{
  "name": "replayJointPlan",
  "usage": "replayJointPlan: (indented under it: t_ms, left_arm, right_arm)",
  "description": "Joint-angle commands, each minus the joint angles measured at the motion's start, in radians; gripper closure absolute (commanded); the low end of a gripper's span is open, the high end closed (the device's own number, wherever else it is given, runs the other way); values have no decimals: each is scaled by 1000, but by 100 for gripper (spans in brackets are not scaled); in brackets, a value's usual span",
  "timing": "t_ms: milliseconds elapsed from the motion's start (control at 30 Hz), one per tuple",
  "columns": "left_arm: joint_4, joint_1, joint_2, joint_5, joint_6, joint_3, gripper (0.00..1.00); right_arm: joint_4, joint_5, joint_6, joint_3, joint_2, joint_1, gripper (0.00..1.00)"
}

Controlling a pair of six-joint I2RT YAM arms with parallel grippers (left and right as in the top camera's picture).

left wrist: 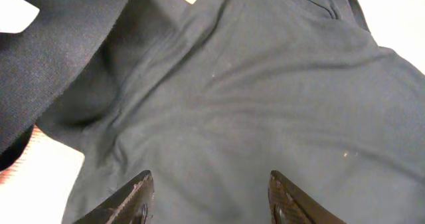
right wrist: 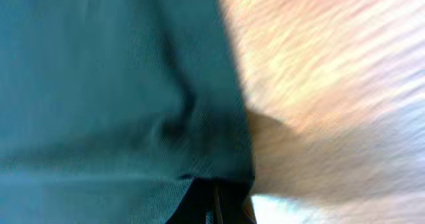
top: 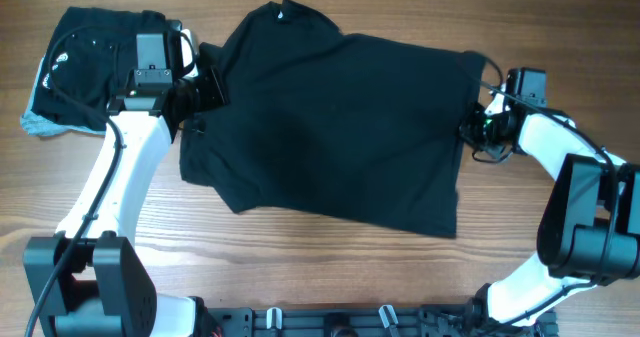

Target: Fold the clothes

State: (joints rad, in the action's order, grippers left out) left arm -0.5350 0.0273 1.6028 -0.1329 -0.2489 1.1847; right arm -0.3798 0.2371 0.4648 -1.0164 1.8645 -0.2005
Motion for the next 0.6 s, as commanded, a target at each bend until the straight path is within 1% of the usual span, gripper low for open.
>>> replayJointPlan:
  t_ms: [0,67,100,133,167,200,267,367,433,500,567]
  left_arm:
    - [10,2,-11,-12,13,-4,43]
    - [16,3,-11,-13,13,-4,42]
    - [19,6,-11,-13,12,-4,41]
    - [21,11,-11,-13,13,-4,41]
    - [23,25,-11,-13,13,-4,40]
    - [23,35,-10,-12,13,-4,39]
    - [17,55,-10,-12,13,-4,38]
    - [-27,82,-5,-12,13,-5,39]
    - [-91,107,12,-13,13,-5,40]
    - [-176,136,31,-19,33,-6,40]
    - [-264,170,50,-59,39,-8,40]
  right_arm:
    - [-13,-293,49,-82,101,-126,96]
    - [-18,-289,4,-165,101,-159,96]
    - [-17,-281,-32,-200,101,-167,86]
    - [-20,-248,-95,-235,101,-167,71]
    - [-57,-181,-171,-285,97,-167,52]
    - [-111,-122,-186,-325,87,-167,49]
    - [-158,-47,-185,-350,58,-167,48]
    - [-229,120,-184,-351,-37,-167,48]
    - [-317,199,-184,-351,-112,-166,47]
    - [-417,233,-188,-351,-183,-166,47]
    - [-520,233,-204,-351,-246,-163,46]
